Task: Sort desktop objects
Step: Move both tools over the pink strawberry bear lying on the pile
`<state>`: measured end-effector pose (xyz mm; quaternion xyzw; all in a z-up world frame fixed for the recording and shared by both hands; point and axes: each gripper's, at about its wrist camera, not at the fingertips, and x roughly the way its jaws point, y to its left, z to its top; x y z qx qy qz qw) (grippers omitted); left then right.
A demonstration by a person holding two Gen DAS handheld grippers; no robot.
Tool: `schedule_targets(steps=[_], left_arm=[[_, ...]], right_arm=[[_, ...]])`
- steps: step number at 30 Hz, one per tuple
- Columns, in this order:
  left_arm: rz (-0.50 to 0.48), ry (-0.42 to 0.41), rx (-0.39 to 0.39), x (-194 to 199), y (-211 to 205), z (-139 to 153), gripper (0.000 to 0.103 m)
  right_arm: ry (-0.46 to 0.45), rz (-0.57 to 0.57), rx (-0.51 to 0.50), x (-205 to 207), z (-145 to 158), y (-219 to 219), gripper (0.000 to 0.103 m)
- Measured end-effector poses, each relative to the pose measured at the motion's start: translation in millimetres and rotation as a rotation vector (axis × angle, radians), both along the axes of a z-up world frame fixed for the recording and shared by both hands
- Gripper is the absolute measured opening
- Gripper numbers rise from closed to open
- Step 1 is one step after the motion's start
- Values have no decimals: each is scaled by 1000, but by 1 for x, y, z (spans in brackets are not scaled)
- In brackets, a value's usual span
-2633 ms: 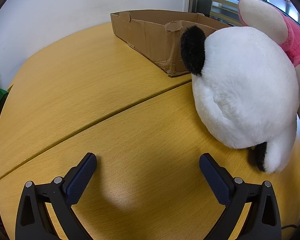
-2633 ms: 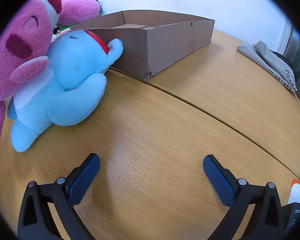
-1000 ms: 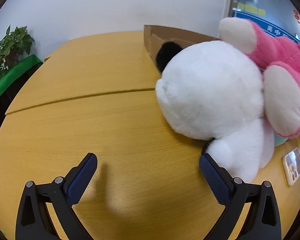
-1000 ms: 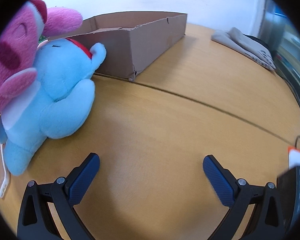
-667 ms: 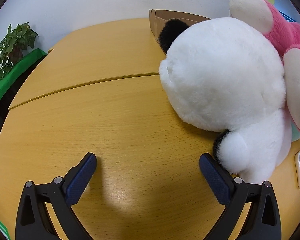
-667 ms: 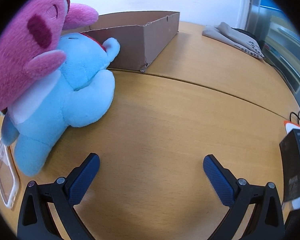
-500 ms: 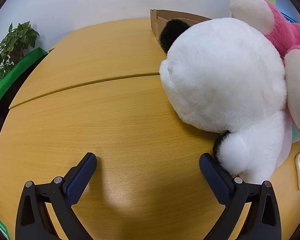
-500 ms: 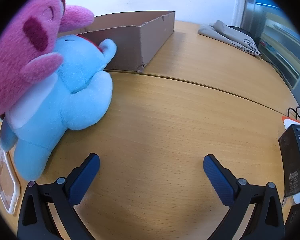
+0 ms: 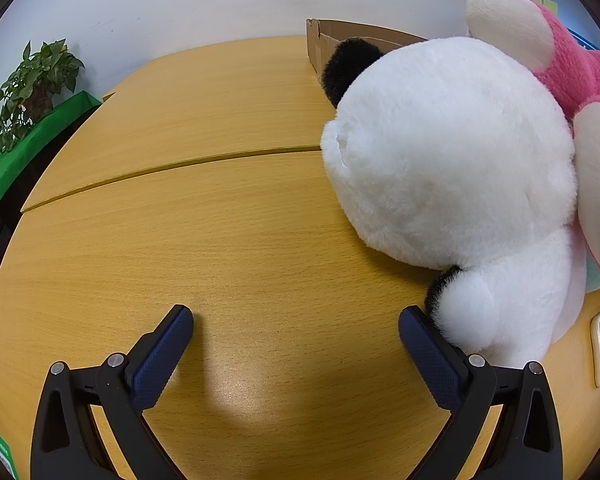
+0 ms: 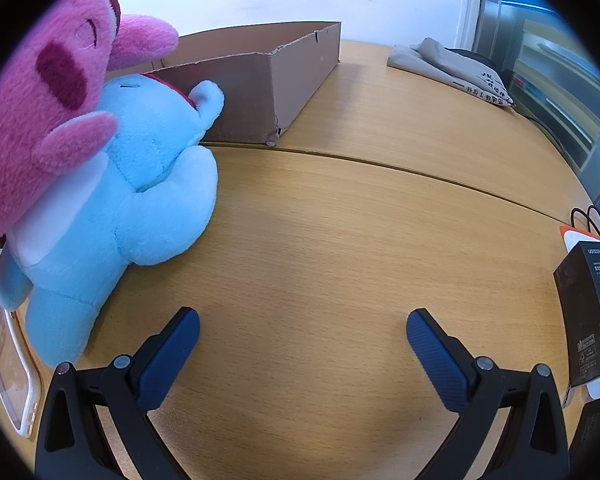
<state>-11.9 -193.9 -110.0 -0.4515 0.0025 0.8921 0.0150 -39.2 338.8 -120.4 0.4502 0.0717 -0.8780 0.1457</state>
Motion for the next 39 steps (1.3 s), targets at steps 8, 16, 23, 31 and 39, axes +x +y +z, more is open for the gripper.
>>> schedule_targets(steps=[8, 16, 23, 31, 39], left_arm=[[0, 1, 1, 5, -8, -2, 103], [-2, 1, 2, 10, -9, -3, 103], [-117, 0, 2, 20, -5, -2, 103], [-82, 140, 175, 62, -14, 34, 99], [-85, 451, 172, 148, 49, 177, 103]], right_arm=[[0, 0, 2, -2, 0, 0, 103], [-1, -4, 4, -3, 0, 0, 103], [1, -58, 9, 9, 1, 0, 103], [6, -137, -5, 44, 4, 11, 102], [278, -165, -339, 153, 97, 26, 98]])
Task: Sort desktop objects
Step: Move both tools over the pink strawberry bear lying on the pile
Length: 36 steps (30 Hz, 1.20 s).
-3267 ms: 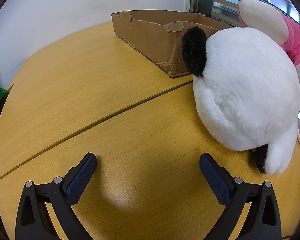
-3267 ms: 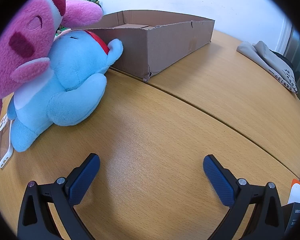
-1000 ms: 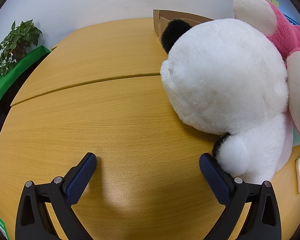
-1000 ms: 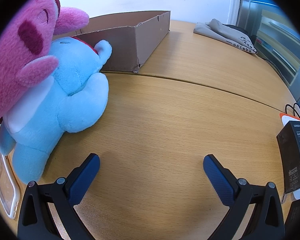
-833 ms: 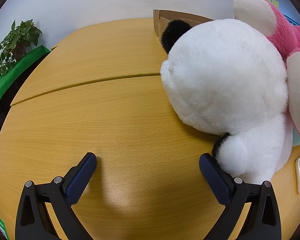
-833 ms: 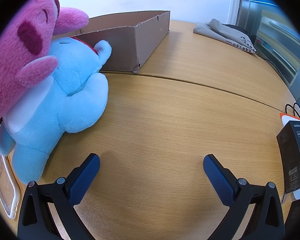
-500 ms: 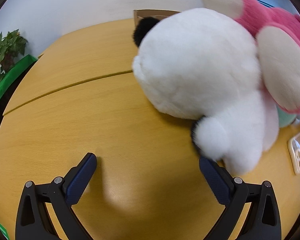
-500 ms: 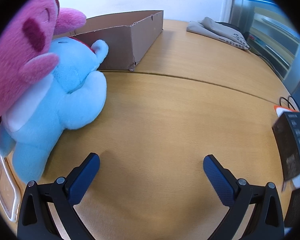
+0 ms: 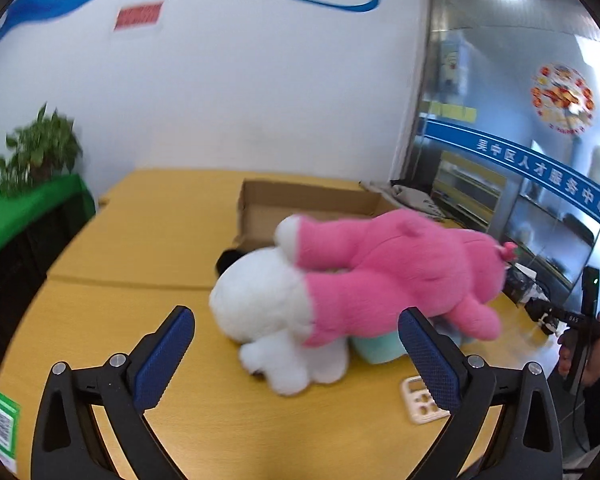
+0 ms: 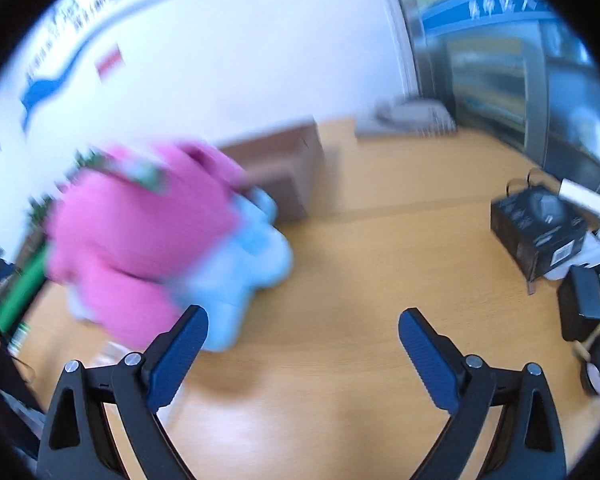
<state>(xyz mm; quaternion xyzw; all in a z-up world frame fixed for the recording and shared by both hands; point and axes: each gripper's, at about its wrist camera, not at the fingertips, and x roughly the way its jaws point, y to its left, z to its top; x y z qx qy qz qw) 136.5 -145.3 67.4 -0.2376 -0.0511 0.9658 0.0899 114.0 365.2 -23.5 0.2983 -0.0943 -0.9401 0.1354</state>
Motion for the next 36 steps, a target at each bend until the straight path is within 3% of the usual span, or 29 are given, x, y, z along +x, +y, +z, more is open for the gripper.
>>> schedule_targets(steps=[3, 12, 17, 25, 36], left_arm=[[-22, -4, -22, -4, 28, 5, 103], [-195, -103, -4, 3, 114, -33, 103], [-245, -130, -18, -7, 124, -51, 103], [-286, -125, 1, -15, 125, -51, 103], [-226, -151, 58, -35, 112, -62, 103]], right_arm=[[60, -4, -13, 27, 22, -23, 102], [31, -4, 119, 27, 28, -82, 102], [-4, -8, 185, 15, 19, -102, 102], [-61, -8, 245, -11, 11, -114, 102], [-92, -3, 234, -22, 8, -114, 102]])
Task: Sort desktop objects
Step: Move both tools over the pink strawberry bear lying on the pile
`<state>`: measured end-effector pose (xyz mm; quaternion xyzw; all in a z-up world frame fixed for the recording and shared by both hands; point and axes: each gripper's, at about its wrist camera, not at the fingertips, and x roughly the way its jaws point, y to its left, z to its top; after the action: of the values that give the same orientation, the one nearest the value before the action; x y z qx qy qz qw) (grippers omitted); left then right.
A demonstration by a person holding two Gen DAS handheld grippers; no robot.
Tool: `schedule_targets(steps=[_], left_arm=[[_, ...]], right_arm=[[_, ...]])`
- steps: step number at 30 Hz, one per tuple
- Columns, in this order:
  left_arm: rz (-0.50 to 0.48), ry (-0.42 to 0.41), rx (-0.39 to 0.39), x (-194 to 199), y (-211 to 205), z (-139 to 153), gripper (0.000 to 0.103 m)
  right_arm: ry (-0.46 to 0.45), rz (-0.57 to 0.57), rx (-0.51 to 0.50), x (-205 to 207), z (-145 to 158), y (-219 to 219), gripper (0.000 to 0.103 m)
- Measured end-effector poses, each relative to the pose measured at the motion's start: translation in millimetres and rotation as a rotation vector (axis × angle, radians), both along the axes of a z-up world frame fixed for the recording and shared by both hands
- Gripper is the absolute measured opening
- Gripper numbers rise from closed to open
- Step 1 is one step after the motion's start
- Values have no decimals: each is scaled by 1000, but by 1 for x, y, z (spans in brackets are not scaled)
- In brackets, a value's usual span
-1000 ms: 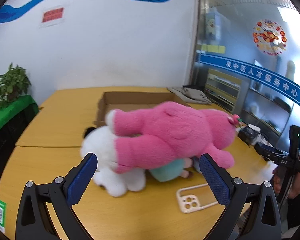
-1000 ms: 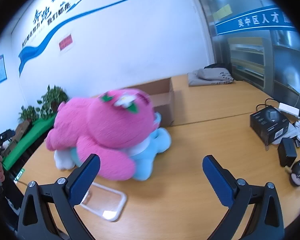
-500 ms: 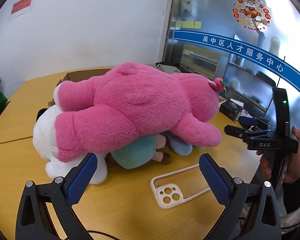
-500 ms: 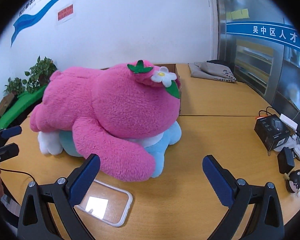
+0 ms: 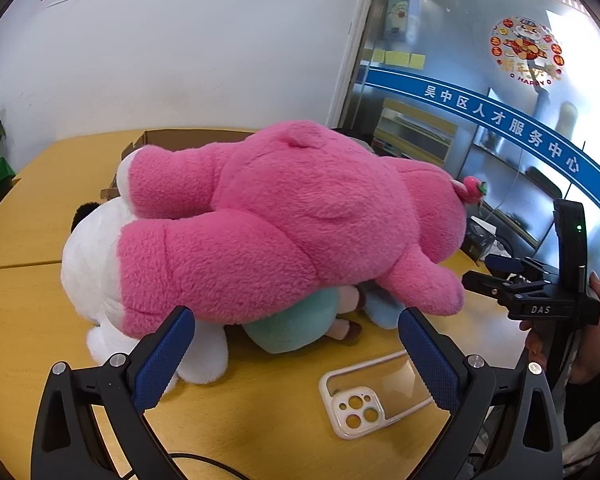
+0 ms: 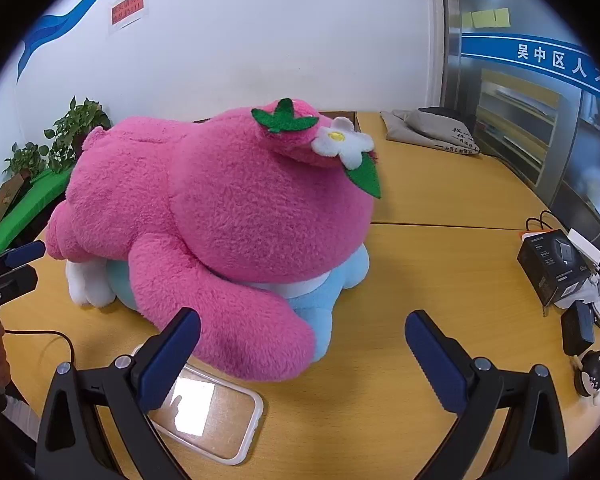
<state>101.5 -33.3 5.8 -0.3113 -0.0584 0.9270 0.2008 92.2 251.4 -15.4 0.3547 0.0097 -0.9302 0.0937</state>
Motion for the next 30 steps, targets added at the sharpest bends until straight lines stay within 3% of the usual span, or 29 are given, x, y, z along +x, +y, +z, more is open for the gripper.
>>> schedule_targets(steps=[14, 30], left_arm=[[5, 7, 27, 0, -3, 0, 103], [-2, 12, 40, -6, -6, 10, 103]], right_arm=[[5, 8, 14, -3, 3, -3, 102], [17, 23, -45, -2, 10, 0, 102]])
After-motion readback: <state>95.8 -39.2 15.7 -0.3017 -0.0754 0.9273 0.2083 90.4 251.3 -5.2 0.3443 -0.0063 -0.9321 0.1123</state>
